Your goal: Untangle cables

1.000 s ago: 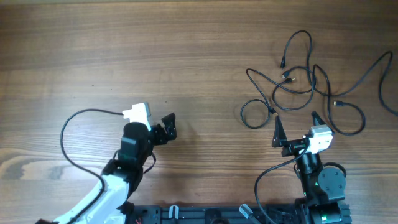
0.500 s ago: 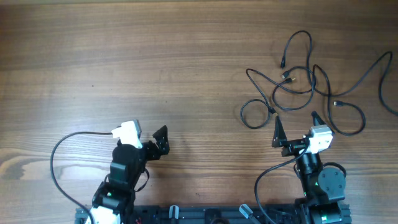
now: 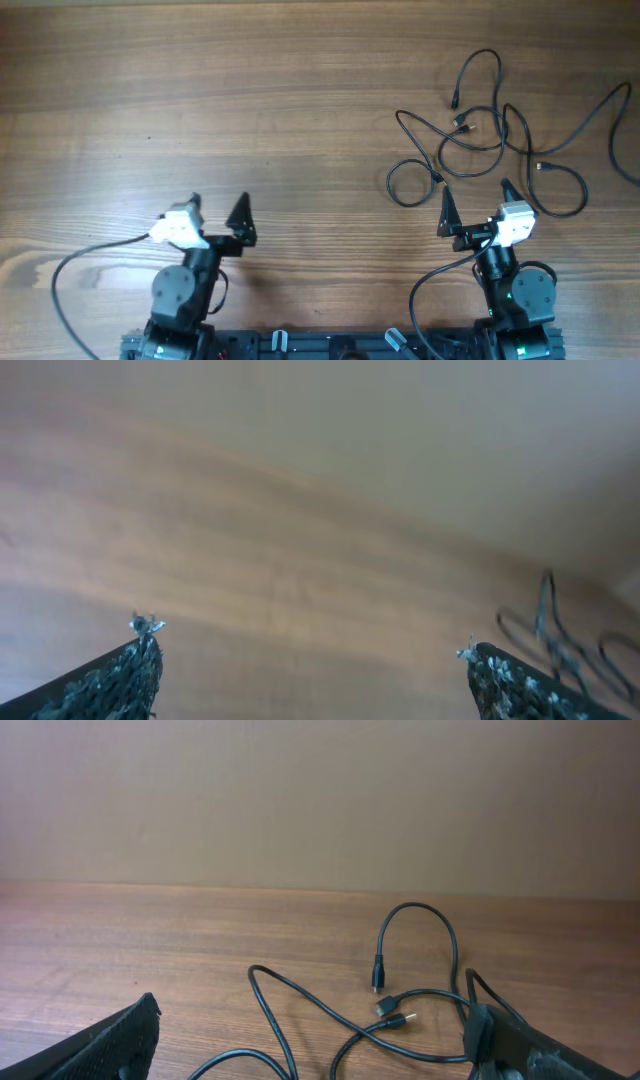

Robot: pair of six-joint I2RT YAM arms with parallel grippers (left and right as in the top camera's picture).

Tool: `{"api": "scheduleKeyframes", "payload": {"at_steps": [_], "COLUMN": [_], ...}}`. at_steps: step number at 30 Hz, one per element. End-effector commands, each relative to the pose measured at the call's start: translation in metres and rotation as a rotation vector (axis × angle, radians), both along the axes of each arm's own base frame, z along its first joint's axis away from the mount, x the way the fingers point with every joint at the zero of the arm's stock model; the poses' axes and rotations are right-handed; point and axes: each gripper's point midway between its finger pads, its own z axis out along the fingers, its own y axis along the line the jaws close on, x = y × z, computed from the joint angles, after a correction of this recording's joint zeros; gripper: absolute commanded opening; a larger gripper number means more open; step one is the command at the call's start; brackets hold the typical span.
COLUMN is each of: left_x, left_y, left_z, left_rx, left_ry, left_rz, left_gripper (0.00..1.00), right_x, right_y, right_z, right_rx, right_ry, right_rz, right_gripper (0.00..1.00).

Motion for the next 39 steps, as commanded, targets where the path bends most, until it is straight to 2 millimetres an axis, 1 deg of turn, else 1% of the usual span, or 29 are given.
{"api": "scheduleKeyframes", "payload": {"at_steps": [1, 6, 39], "left_x": [0.0, 0.001, 0.001], "left_y": [0.02, 0.034, 0.034], "left_z": [0.009, 0.01, 0.01], "left_rx": [0.038, 0.036, 0.036], "left_ry": [-0.048, -0.05, -0.048], "left_rz": [0.072, 0.123, 0.123], "left_gripper": [1.0, 1.0, 1.0], "right_x": [-0.001, -0.001, -0.001], "right_y": [0.002, 0.002, 0.002], "right_z": [0.003, 0.003, 0.003], "right_rx": [-0.008, -0.008, -0.008], "right_ry": [-0.016, -0.016, -0.016], "right_rz": [0.013, 0.013, 0.013], "right_gripper": [1.0, 1.0, 1.0]}}
